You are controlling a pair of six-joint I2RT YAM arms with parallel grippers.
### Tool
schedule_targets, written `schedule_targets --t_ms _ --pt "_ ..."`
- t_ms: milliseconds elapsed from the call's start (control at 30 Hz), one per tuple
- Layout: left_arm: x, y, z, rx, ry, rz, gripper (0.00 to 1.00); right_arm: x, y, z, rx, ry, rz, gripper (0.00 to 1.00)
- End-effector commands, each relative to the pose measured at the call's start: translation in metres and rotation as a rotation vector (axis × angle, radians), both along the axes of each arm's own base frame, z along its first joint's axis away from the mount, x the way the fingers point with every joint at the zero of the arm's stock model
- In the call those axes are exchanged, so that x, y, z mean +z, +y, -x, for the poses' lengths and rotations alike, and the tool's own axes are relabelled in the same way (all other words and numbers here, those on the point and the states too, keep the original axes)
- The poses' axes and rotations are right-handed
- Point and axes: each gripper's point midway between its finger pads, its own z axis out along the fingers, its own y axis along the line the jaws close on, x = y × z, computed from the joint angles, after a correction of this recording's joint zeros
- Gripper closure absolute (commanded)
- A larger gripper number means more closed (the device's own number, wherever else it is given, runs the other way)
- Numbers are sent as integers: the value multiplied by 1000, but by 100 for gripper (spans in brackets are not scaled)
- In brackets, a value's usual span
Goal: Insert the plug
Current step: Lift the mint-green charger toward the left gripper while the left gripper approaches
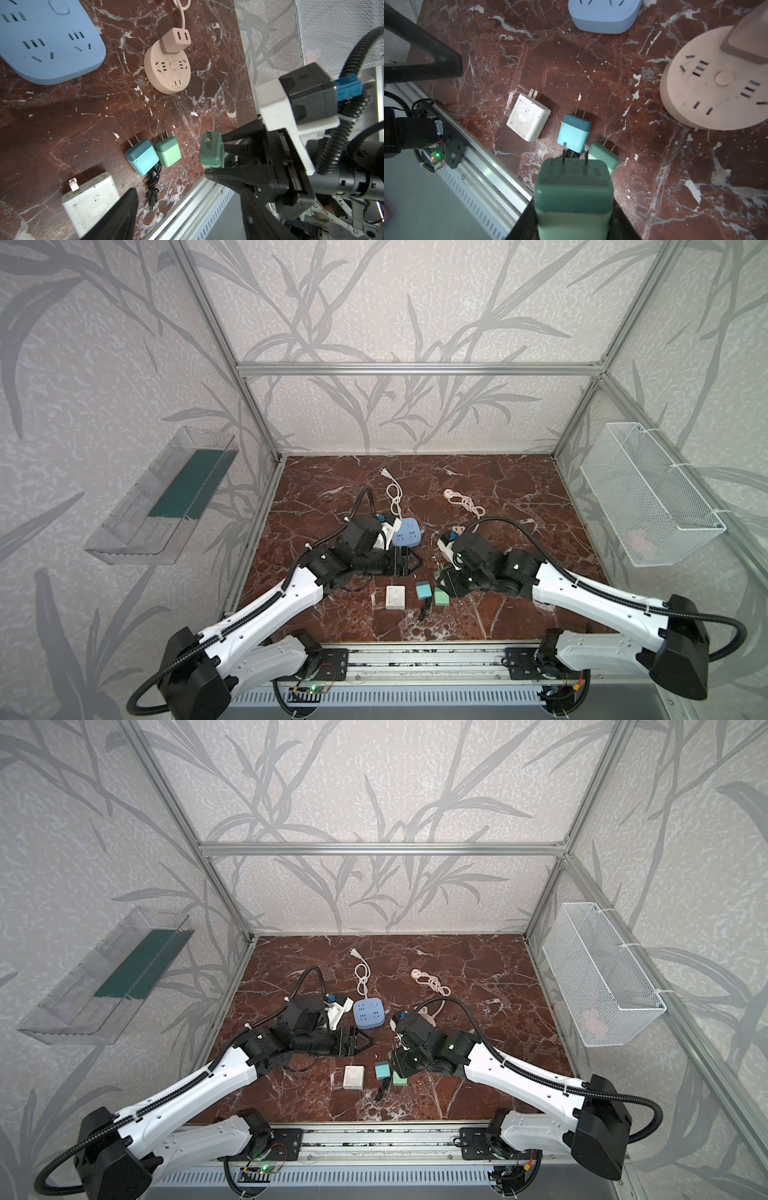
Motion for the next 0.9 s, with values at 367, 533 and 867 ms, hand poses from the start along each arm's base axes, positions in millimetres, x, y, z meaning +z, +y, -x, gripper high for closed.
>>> schedule_targets --t_ms 367,533,867 --pt "11 -31 9 -77 80 153 31 38 34 -3 117 -85 -82 100" --pt "9 -33 11 -82 92 154 34 40 38 -4 127 -100 -74 100" --pt "-4 -32 12 -67 121 135 41 45 33 -8 105 -129 -59 100"
